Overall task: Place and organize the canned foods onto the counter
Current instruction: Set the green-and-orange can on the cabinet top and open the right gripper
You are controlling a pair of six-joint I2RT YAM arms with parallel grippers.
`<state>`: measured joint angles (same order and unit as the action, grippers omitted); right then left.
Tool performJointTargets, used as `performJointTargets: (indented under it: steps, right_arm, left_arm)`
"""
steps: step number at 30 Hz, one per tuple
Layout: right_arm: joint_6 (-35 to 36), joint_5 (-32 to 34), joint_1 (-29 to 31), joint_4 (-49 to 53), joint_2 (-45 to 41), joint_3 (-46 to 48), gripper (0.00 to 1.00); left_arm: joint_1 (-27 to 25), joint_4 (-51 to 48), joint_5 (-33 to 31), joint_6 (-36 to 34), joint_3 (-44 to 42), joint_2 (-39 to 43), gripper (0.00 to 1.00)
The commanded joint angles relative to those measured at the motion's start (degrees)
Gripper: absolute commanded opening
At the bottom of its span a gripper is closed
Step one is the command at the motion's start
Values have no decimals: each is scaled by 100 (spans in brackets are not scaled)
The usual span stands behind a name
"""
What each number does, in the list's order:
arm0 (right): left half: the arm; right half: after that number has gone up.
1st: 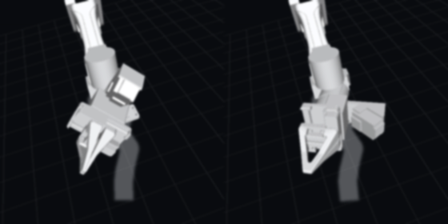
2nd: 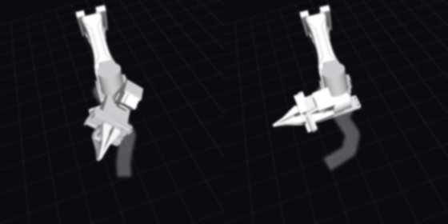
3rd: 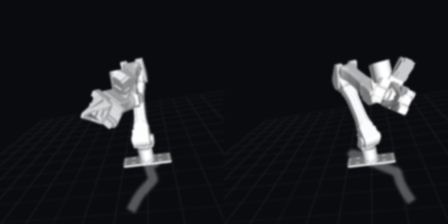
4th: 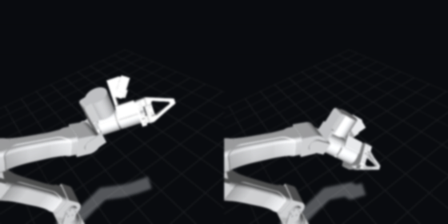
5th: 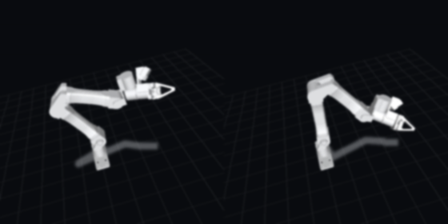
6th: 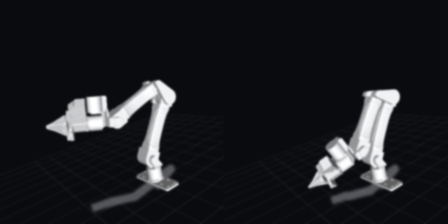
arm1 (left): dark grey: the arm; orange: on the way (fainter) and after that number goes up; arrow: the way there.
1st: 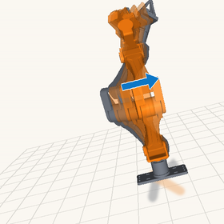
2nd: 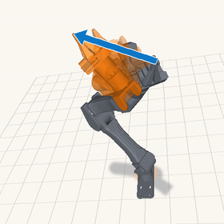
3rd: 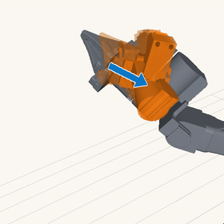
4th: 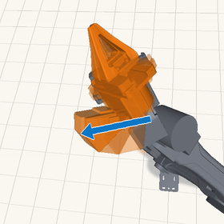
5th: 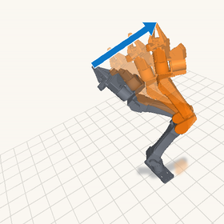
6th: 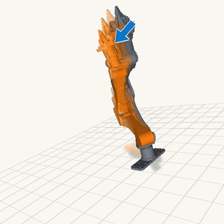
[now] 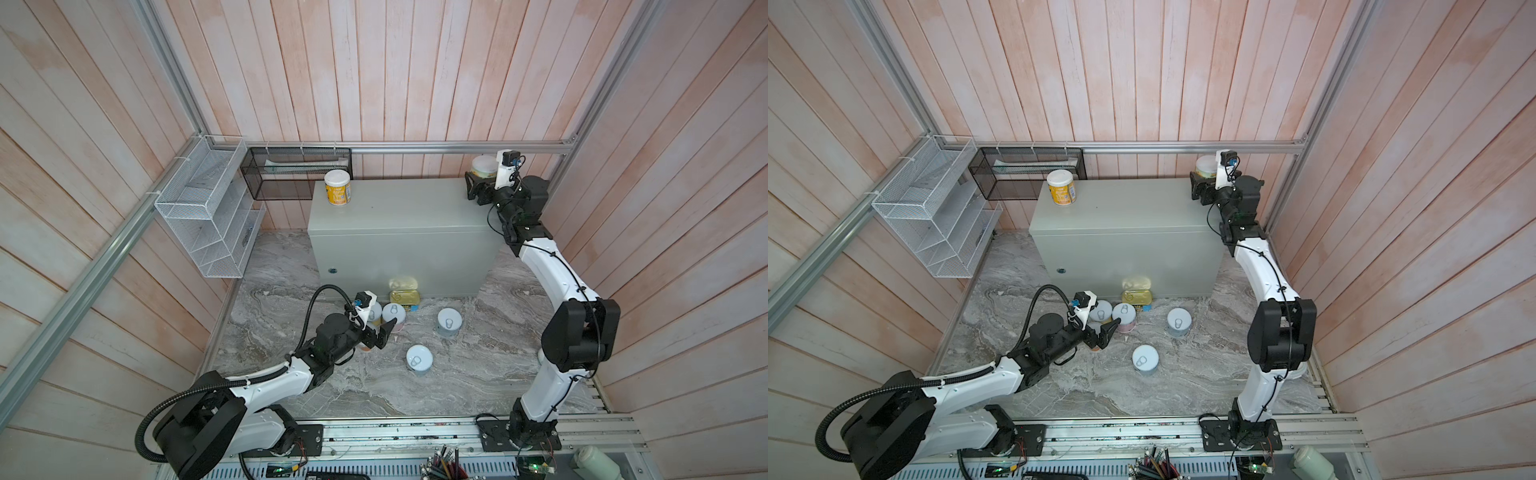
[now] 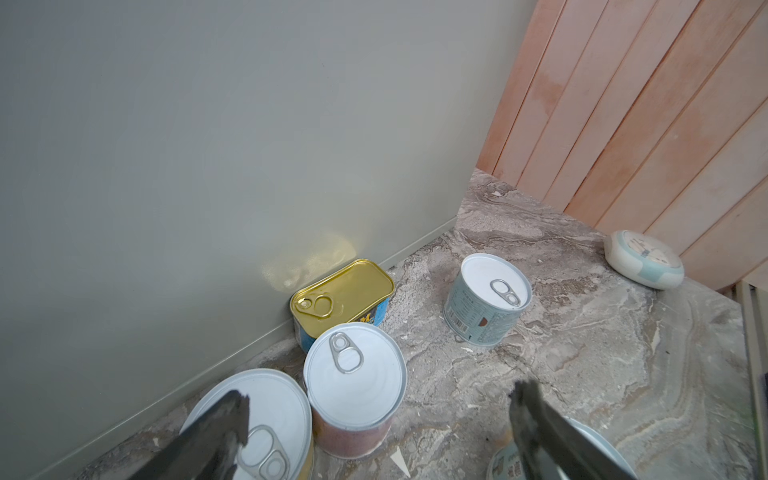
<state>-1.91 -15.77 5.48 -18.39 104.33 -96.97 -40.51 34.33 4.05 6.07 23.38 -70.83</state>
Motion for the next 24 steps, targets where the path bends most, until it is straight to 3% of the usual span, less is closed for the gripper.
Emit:
performJointTargets:
  steps: [1,14,24]
  right_arm:
    - [-53,-89,-7,-74,-321,98,94]
    - [-746,67,-11,-694,-1555,1611,94]
    - [-881,-71,0,-588,-2661,2698,94]
  left_arm:
    - [17,15,5,72,163,-73,100]
    - [9,-66,34,46,214,-114,100]
    - [9,4,113,79,193,-98,100]
